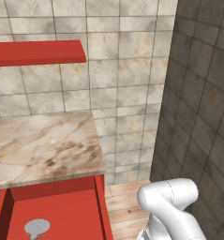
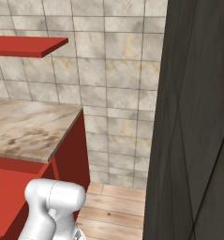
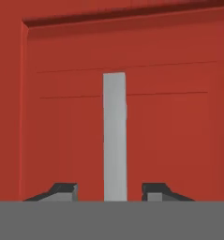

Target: Take the pizza cutter from the drawer on the left and place it on the dining counter for cutting.

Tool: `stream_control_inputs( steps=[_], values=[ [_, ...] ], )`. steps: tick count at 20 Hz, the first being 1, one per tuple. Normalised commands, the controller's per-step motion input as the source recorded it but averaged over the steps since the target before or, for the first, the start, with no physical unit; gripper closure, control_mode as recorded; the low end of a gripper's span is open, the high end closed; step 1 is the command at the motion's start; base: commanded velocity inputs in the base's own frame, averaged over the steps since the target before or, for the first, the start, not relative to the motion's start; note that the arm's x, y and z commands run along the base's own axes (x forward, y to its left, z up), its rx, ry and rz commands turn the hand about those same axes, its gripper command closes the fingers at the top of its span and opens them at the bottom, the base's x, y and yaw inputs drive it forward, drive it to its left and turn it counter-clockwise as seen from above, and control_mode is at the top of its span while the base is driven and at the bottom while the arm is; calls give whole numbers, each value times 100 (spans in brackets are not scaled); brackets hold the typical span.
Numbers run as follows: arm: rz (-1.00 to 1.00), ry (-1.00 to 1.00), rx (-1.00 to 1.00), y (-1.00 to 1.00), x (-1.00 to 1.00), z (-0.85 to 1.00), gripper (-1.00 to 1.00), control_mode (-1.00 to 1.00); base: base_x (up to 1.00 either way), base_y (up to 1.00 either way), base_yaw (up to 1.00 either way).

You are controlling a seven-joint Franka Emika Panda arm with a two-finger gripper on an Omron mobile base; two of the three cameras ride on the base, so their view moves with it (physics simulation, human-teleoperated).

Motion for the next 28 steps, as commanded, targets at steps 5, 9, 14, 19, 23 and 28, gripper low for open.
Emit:
stream_control_inputs(
  steps=[5, 9, 14, 19, 23, 28],
  values=[
    [0, -1, 0, 2, -81, 0, -100, -100, 0, 0, 0],
    [0, -7, 0, 0, -81, 10, -100, -100, 0, 0, 0],
    [0, -11, 0, 0, -28, 38, -100, -100, 0, 0, 0],
    [0, -8, 1, -3, -7, 63, -100, -100, 0, 0, 0],
    [0, -1, 4, -12, 0, 64, -100, -100, 0, 0, 0],
    [-4, 0, 5, -23, 1, 76, -100, -100, 0, 0, 0]
  ],
)
